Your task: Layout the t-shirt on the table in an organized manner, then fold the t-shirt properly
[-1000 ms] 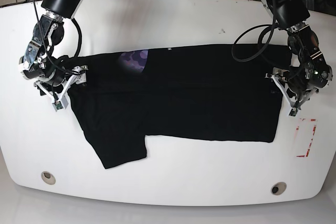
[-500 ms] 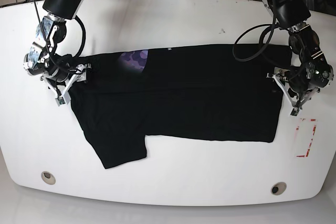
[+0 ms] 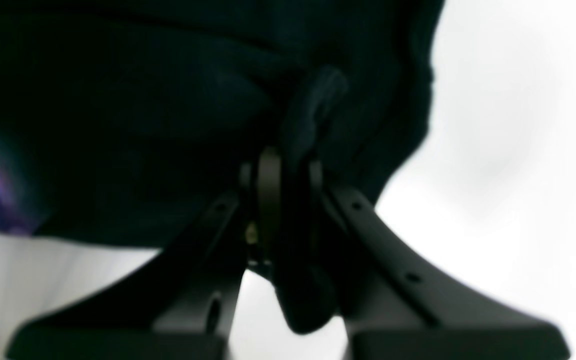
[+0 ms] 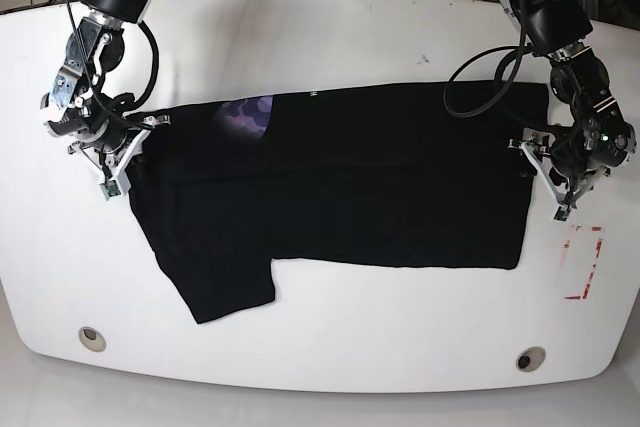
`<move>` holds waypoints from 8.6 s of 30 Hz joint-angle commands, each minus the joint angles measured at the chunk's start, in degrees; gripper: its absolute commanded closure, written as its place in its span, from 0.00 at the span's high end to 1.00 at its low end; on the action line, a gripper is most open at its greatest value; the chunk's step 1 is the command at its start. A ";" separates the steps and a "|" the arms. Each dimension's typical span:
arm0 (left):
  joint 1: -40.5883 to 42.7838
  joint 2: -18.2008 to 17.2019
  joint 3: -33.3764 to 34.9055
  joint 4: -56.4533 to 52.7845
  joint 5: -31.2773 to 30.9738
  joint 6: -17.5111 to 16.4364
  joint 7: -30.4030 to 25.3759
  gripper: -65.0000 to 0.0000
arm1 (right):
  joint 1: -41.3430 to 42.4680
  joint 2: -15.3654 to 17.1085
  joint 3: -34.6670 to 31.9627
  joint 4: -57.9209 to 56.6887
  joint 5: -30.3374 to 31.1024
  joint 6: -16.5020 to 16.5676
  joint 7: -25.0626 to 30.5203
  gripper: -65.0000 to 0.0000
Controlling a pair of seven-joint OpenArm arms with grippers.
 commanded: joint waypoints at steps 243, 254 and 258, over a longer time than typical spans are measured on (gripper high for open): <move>0.68 -6.57 -10.67 -7.58 -15.99 -0.06 1.94 0.17 | -7.30 -1.91 0.28 6.62 0.56 -0.01 0.19 0.53; 0.85 -6.57 -10.67 -7.67 -15.64 -0.06 1.94 0.17 | -7.30 -1.91 0.28 6.53 0.56 -0.01 0.19 0.53; 0.85 -6.57 -8.82 -7.67 -15.64 -0.06 1.94 0.17 | -7.30 -1.91 0.28 6.53 0.56 -0.01 0.19 0.53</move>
